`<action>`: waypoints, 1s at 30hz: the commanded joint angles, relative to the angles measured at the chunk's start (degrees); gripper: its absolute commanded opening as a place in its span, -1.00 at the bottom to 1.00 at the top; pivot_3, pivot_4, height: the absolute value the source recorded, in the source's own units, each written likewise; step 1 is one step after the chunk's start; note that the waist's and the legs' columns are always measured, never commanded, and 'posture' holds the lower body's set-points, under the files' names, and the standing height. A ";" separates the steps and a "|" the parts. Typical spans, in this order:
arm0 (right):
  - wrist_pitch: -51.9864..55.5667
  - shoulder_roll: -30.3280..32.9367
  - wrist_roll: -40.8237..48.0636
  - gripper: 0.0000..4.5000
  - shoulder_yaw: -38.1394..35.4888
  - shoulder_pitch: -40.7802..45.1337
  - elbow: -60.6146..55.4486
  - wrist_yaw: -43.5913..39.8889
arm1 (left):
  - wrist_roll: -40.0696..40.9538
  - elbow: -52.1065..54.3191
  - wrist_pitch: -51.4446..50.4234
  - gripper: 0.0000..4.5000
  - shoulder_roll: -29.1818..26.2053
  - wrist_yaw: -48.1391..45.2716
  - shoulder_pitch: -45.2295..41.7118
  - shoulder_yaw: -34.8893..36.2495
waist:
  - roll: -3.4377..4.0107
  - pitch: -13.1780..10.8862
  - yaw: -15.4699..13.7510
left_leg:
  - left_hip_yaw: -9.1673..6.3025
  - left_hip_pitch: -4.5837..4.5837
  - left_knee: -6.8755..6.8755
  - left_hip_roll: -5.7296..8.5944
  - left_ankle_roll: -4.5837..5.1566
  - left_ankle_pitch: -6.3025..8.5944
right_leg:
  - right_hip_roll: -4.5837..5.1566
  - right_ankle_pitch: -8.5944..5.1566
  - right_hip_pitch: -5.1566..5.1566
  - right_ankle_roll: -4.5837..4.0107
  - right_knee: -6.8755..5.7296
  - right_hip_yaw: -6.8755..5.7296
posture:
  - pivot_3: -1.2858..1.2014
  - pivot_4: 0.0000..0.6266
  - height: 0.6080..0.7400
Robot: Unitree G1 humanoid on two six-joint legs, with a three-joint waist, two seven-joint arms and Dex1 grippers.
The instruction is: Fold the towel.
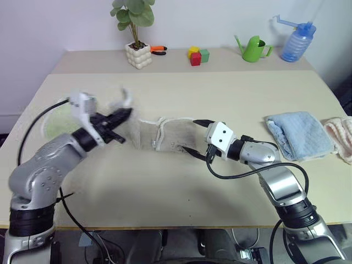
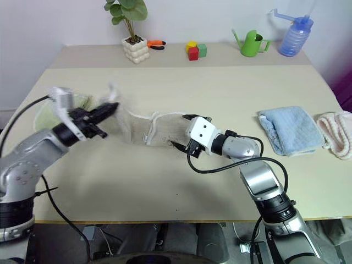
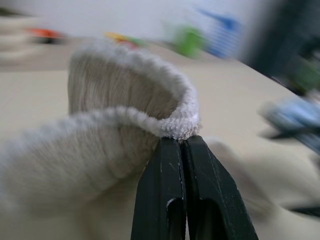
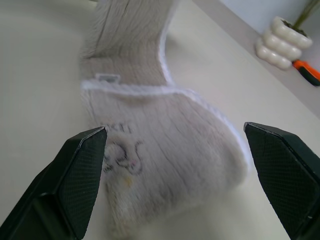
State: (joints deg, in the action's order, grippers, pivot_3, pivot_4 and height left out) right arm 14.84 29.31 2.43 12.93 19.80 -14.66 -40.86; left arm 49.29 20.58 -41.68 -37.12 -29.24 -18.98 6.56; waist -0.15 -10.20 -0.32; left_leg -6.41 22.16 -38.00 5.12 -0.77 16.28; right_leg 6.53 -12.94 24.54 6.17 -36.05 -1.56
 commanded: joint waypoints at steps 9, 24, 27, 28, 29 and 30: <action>-0.95 3.11 -3.04 1.00 -4.36 -2.56 0.02 3.22 | -16.28 -10.07 5.13 -0.99 6.84 -13.99 -11.28 -20.10 | -0.03 -0.02 -0.38 | 0.01 0.03 -0.02 0.01 0.02 0.00 | 0.00 0.00 0.00 0.02 0.02 0.00 | 0.03 -0.52 0.88; -1.23 2.97 -3.74 1.00 -4.93 -2.22 0.77 3.79 | -22.14 -11.29 3.91 -0.63 9.91 -18.13 -10.74 -22.22 | -0.04 -0.02 -0.29 | 0.00 0.05 -0.05 0.00 0.04 0.00 | -0.01 0.01 0.01 0.02 0.01 0.00 | 0.03 -0.52 0.88; -1.29 3.21 -3.85 1.00 -5.12 -2.31 0.88 3.66 | -22.06 -9.75 5.16 -0.02 9.73 -18.25 -10.35 -20.63 | -0.04 -0.02 -0.28 | 0.00 0.05 -0.05 0.00 0.03 0.00 | -0.01 0.01 0.01 0.02 0.01 0.00 | 0.03 -0.52 0.88; -1.29 3.27 -3.86 1.00 -5.17 -2.34 0.88 3.62 | -21.52 -9.27 4.92 -0.02 9.89 -18.23 -10.28 -19.91 | -0.04 -0.02 -0.24 | 0.00 0.05 -0.05 -0.01 0.03 0.00 | -0.01 0.01 0.01 0.02 0.01 0.00 | 0.03 -0.52 0.88; -1.25 3.44 -3.91 1.00 -5.32 -2.37 0.90 3.59 | -20.20 -8.33 4.22 -0.02 9.87 -18.46 -10.30 -18.54 | -0.04 -0.02 -0.23 | 0.00 0.05 -0.05 -0.01 0.02 0.00 | -0.01 0.01 0.01 0.02 0.01 0.00 | 0.03 -0.52 0.88; -1.25 3.63 -3.95 1.00 -5.48 -2.38 0.98 3.56 | -19.15 -7.49 3.67 -0.02 9.73 -18.81 -10.29 -17.41 | -0.04 -0.02 -0.23 | 0.00 0.05 -0.04 -0.01 0.02 0.00 | -0.01 0.01 0.01 0.02 0.01 0.00 | 0.03 -0.52 0.88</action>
State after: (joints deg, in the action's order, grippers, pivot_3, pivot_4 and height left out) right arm 14.58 32.46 -1.51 8.94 16.82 -13.06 -37.48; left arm 28.04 9.85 -38.08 -27.17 -47.44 -28.99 -13.85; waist -0.18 -10.23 -0.55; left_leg -6.42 22.21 -38.04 5.10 -0.75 16.28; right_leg 6.52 -12.93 24.56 6.19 -36.04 -1.56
